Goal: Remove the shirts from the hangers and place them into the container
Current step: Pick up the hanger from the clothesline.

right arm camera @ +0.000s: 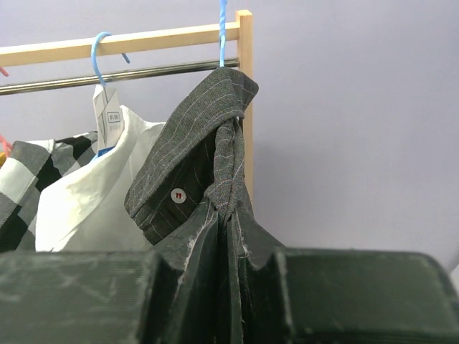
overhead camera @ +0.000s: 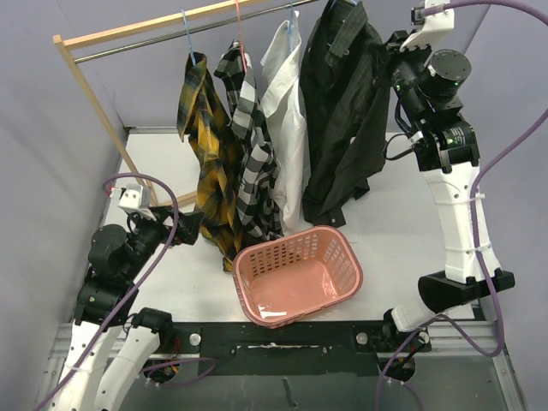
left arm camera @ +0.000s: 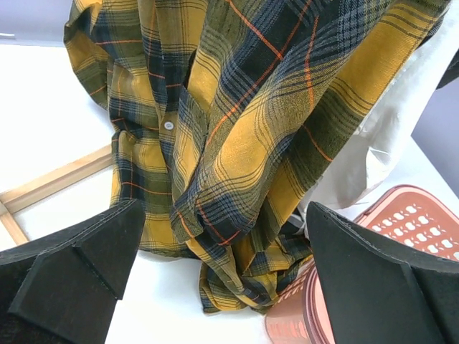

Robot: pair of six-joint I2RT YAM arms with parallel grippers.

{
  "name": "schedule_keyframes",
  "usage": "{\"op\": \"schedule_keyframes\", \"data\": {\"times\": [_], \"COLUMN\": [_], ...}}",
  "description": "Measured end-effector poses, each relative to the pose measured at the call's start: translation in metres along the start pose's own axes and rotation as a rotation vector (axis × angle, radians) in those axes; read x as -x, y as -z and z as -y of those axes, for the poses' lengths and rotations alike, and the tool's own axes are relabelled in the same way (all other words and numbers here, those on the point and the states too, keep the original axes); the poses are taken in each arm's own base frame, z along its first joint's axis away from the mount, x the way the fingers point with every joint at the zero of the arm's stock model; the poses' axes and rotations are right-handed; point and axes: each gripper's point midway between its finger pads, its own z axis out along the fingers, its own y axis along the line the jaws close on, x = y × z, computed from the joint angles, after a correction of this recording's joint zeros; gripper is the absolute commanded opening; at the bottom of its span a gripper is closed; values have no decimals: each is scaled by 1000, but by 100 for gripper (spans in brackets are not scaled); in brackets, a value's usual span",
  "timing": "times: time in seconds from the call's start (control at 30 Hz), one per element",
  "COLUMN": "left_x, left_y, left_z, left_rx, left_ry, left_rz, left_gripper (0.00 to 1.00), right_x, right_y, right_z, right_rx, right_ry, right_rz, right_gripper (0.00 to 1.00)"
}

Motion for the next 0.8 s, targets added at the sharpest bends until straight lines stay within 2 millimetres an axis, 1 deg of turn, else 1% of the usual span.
{"op": "schedule_keyframes", "data": {"times": [0.2, 0.3, 0.33, 0.37, 0.4, 0.47, 0.5, 0.53, 0.57, 0.6, 0.63, 0.7, 0.73, 0.8], "left_x": [-1, 2, 3, 4, 5, 8, 12, 18, 29, 39, 53, 86, 101, 127], "left_y": [-1, -5, -7, -10, -13, -23, -28, -33, -38, -43, -50, -62, -67, -79], "left_z": [9, 21, 26, 30, 33, 38, 40, 42, 46, 51, 57, 76, 87, 111], "left_rx": [-49, -114, -140, -162, -179, -202, -209, -216, -227, -238, -254, -307, -340, -415], "left_ry": [-4, -16, -22, -28, -32, -40, -41, -45, -53, -58, -74, -103, -119, -147], "left_rz": [-9, -6, -6, -5, -6, -17, -18, -16, -5, 7, 23, 69, 92, 127], "left_gripper": [98, 97, 95, 90, 81, 55, 40, 27, 23, 24, 29, 51, 57, 71], "right_x": [19, 22, 22, 20, 20, 18, 18, 16, 15, 13, 11, 8, 5, 0], "right_y": [31, 51, 58, 68, 75, 95, 105, 118, 130, 143, 156, 179, 192, 212], "right_z": [2, 4, 5, 6, 7, 9, 10, 11, 12, 13, 14, 15, 16, 17], "right_rx": [-8, -17, -20, -24, -27, -34, -36, -39, -42, -46, -50, -53, -55, -57], "right_ry": [-2, -2, -2, -3, -3, -4, -7, -8, -12, -15, -18, -27, -32, -37], "right_rz": [42, 53, 53, 52, 54, 56, 60, 63, 67, 71, 75, 84, 86, 89], "right_gripper": [0, 0, 0, 0, 0, 0, 0, 0, 0, 0, 0, 0, 0, 0]}}
